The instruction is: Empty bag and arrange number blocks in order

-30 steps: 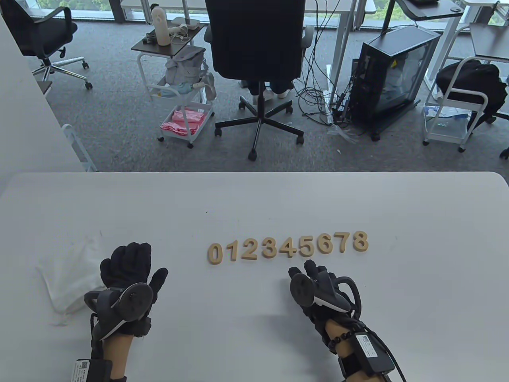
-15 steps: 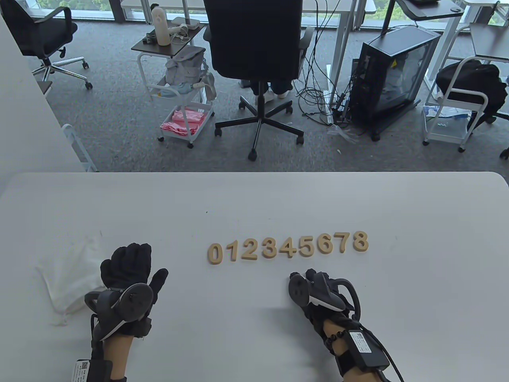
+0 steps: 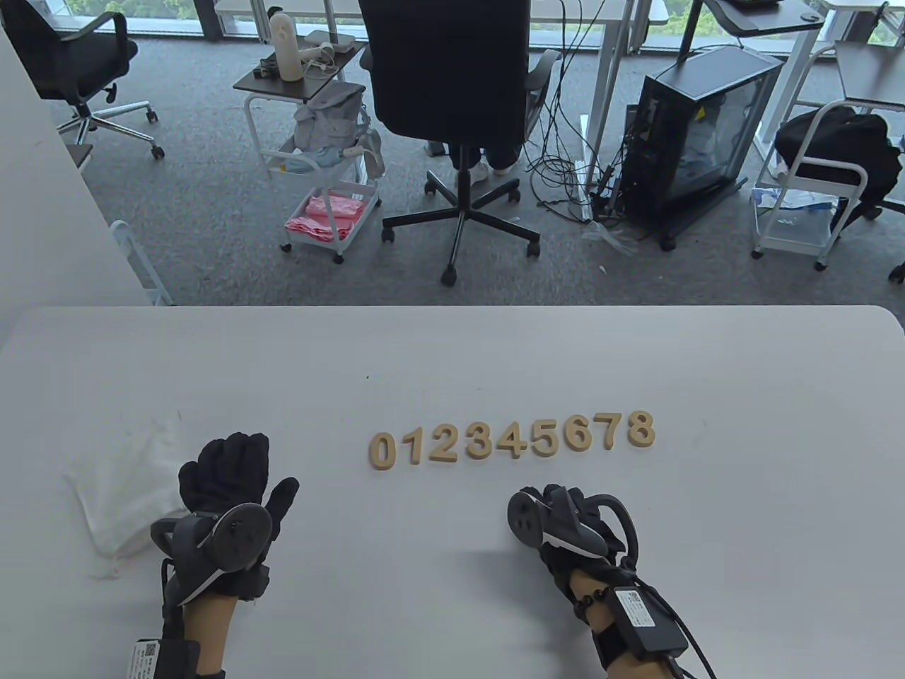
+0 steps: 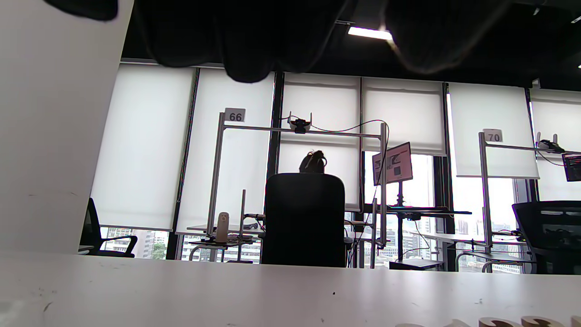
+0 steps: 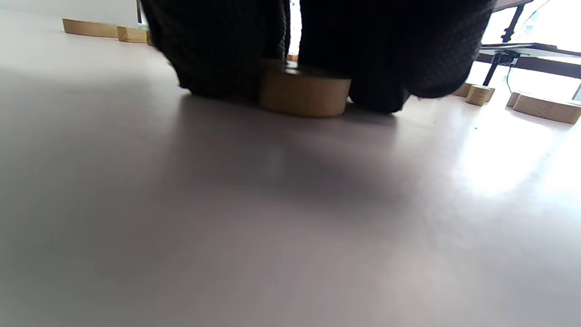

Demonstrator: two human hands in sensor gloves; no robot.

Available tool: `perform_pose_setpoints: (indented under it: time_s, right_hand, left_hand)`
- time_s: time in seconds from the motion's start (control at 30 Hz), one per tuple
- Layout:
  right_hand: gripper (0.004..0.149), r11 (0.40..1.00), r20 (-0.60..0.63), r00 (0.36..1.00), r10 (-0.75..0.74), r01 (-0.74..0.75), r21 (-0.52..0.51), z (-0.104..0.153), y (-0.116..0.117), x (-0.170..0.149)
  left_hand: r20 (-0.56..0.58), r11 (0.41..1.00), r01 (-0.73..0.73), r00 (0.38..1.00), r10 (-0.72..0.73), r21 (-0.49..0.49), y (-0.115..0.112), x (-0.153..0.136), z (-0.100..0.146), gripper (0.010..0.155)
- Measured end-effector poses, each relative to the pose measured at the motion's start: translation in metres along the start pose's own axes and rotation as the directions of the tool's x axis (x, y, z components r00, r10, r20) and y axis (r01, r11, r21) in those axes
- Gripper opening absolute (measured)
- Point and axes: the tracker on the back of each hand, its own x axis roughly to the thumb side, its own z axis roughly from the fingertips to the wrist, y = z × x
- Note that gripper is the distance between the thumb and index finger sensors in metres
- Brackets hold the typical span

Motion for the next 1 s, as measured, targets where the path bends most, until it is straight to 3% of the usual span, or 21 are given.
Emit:
perform_pose_setpoints:
  time_s: [0.3, 0.53, 0.8, 1.0]
  right_hand:
    - [0.059, 1.0, -0.002, 1.0, -0.003, 0.003, -0.015, 0.002, -0.002, -0.002]
    - [0.062, 0.971, -0.031, 0.972, -0.233, 0.23, -0.067, 0.009, -0.016, -0.027]
    - [0.057, 0.884, -0.092, 0.899, -0.429, 0.397, -0.248, 0.024, -0.042, -0.08]
    - [0.057, 0.889, -0.176, 0.902, -0.394, 0.325, -0.323, 0.026, -0.052, -0.131]
  left_hand:
    - [-0.007, 1.0, -0.008, 1.0, 0.008, 0.008, 0.001, -0.001, 0.001, 0.074]
    - [-0.008, 1.0, -0.014, 1.0, 0.014, 0.016, 0.002, -0.003, 0.001, 0.074]
    - [-0.011, 1.0, -0.01, 1.0, 0.011, 0.026, 0.003, -0.004, 0.001, 0.074]
    - [-0.016, 0.999, -0.002, 1.0, 0.002, 0.032, 0.004, -0.006, 0.001, 0.074]
